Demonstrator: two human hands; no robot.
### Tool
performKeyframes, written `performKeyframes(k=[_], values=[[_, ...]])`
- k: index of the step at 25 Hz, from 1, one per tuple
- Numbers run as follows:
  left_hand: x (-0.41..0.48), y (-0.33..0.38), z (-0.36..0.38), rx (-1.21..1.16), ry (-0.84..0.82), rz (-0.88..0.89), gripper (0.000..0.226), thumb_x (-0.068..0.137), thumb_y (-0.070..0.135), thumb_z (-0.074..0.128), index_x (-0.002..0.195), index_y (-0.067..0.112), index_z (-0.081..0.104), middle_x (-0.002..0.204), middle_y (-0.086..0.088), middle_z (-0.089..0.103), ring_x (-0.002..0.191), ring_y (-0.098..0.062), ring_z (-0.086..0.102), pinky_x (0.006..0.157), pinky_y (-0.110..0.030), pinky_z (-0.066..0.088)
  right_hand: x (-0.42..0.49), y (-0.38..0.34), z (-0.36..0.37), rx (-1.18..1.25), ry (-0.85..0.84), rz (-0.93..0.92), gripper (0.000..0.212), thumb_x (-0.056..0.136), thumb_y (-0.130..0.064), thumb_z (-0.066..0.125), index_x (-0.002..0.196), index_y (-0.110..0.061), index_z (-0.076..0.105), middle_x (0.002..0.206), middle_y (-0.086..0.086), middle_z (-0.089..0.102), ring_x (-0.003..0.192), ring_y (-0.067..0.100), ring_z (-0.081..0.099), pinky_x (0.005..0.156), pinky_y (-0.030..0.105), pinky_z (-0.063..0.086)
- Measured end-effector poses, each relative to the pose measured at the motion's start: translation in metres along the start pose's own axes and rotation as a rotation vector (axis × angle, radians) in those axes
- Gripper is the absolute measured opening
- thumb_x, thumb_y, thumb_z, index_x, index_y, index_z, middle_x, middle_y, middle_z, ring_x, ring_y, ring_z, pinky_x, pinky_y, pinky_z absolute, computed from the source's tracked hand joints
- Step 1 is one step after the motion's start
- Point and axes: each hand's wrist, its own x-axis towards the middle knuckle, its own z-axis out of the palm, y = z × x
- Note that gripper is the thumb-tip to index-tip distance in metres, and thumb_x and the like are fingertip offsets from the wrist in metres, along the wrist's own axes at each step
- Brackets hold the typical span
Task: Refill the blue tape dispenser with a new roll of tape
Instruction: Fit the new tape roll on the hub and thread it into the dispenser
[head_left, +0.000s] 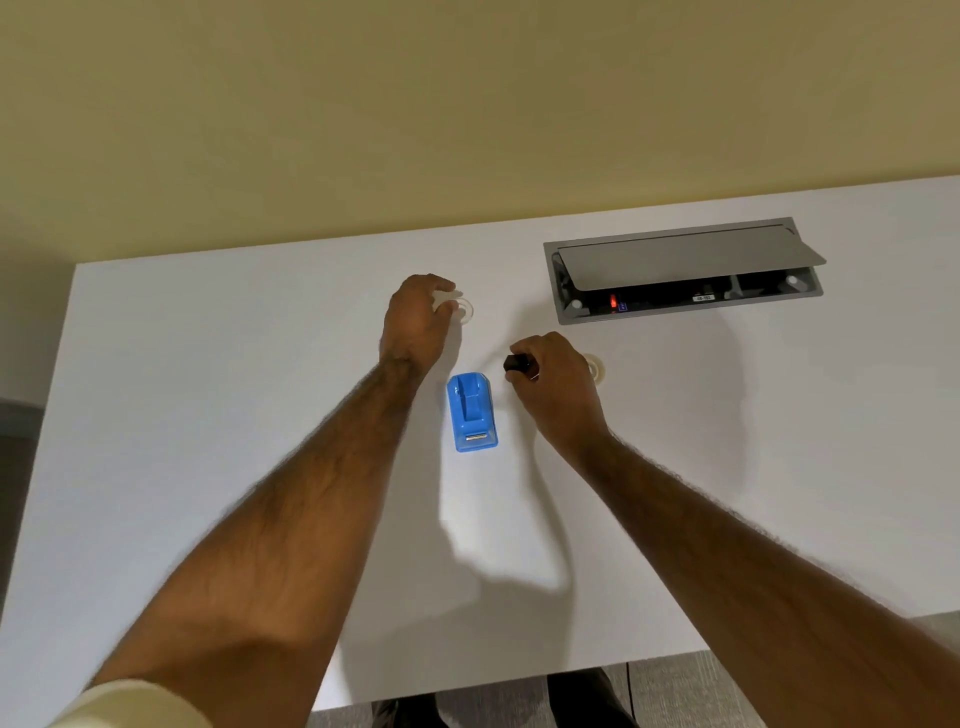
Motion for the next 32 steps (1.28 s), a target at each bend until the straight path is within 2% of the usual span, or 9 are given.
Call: performKeyframes(k=[5, 10, 13, 16, 21, 23, 26, 29, 32], values=[[-0.056, 0.017, -0.029, -0.249, -0.192, 0.064, 0.029, 0.090, 0.009, 0.061, 0.111, 0.026, 0.072, 0.119, 0.011, 0.069, 0.088, -0.008, 0.068, 0.083, -0.012, 0.048, 0.001, -0.014, 0.005, 0.092, -0.042, 0.040, 0.018, 0.086, -0.012, 0.064, 0.104, -0.013, 0.064, 0.101, 0.003, 0.066, 0.091, 0.016, 0.061, 0.078, 0.019, 0.044], [-0.095, 0.016, -0.040, -0.400, -0.280, -0.013, 0.037, 0.084, 0.008, 0.070, 0.117, 0.025, 0.070, 0.107, 0.004, 0.074, 0.090, -0.017, 0.071, 0.088, -0.027, 0.055, 0.001, -0.033, 0.006, 0.193, -0.063, 0.028, 0.013, 0.084, -0.010, 0.061, 0.097, -0.013, 0.064, 0.093, 0.001, 0.071, 0.084, 0.016, 0.064, 0.071, 0.014, 0.044], [-0.105, 0.018, -0.041, -0.414, -0.218, -0.009, 0.034, 0.083, 0.013, 0.074, 0.115, 0.022, 0.071, 0.108, 0.005, 0.074, 0.097, -0.016, 0.071, 0.089, -0.028, 0.055, -0.003, -0.040, 0.006, 0.283, -0.089, 0.068, 0.014, 0.081, -0.009, 0.062, 0.093, -0.015, 0.062, 0.087, -0.002, 0.067, 0.081, 0.019, 0.064, 0.076, 0.029, 0.054], [-0.112, 0.023, -0.040, -0.382, -0.174, -0.007, 0.025, 0.084, 0.011, 0.072, 0.108, 0.017, 0.073, 0.094, 0.006, 0.075, 0.082, -0.004, 0.068, 0.077, -0.012, 0.050, -0.006, -0.038, 0.008, 0.376, -0.104, 0.117, 0.010, 0.080, -0.011, 0.063, 0.089, -0.015, 0.060, 0.084, 0.002, 0.066, 0.081, 0.024, 0.066, 0.078, 0.042, 0.058], [-0.117, 0.019, -0.040, -0.350, -0.120, -0.007, 0.018, 0.086, 0.007, 0.069, 0.100, 0.016, 0.074, 0.094, 0.008, 0.076, 0.086, -0.004, 0.070, 0.079, -0.013, 0.052, -0.006, -0.031, 0.006, 0.176, -0.128, -0.009, 0.018, 0.093, -0.024, 0.057, 0.089, -0.009, 0.066, 0.085, -0.003, 0.064, 0.077, 0.015, 0.059, 0.079, 0.036, 0.053], [-0.117, 0.018, -0.041, -0.386, -0.096, -0.045, 0.018, 0.086, 0.005, 0.069, 0.101, 0.014, 0.073, 0.096, 0.005, 0.076, 0.088, -0.007, 0.071, 0.080, -0.014, 0.051, -0.007, -0.021, 0.000, 0.139, -0.019, -0.001, 0.020, 0.093, -0.030, 0.056, 0.087, -0.013, 0.065, 0.084, -0.006, 0.065, 0.079, 0.012, 0.059, 0.075, 0.029, 0.050], [-0.118, 0.018, -0.043, -0.440, -0.095, -0.096, 0.021, 0.085, 0.002, 0.069, 0.104, 0.011, 0.071, 0.096, 0.001, 0.076, 0.087, -0.008, 0.071, 0.079, -0.012, 0.050, 0.002, 0.012, -0.014, -0.167, 0.095, -0.018, 0.016, 0.089, -0.020, 0.057, 0.102, -0.015, 0.065, 0.101, 0.004, 0.066, 0.100, 0.024, 0.058, 0.085, 0.037, 0.049], [-0.120, 0.015, -0.046, -0.476, -0.091, -0.120, 0.026, 0.085, 0.000, 0.069, 0.110, 0.008, 0.069, 0.094, 0.001, 0.075, 0.090, -0.009, 0.072, 0.083, -0.013, 0.051, 0.011, 0.046, -0.027, -0.463, -0.035, 0.024, 0.039, 0.086, -0.007, 0.054, 0.124, -0.013, 0.056, 0.124, 0.014, 0.055, 0.117, 0.034, 0.047, 0.092, 0.044, 0.046], [-0.120, 0.013, -0.049, -0.499, -0.073, -0.148, 0.030, 0.085, -0.001, 0.068, 0.114, 0.007, 0.068, 0.086, 0.004, 0.074, 0.094, -0.010, 0.072, 0.087, -0.016, 0.052, 0.012, 0.062, -0.032, -0.475, -0.130, 0.094, 0.047, 0.089, -0.007, 0.052, 0.134, -0.017, 0.047, 0.131, 0.016, 0.048, 0.120, 0.035, 0.044, 0.093, 0.047, 0.048]])
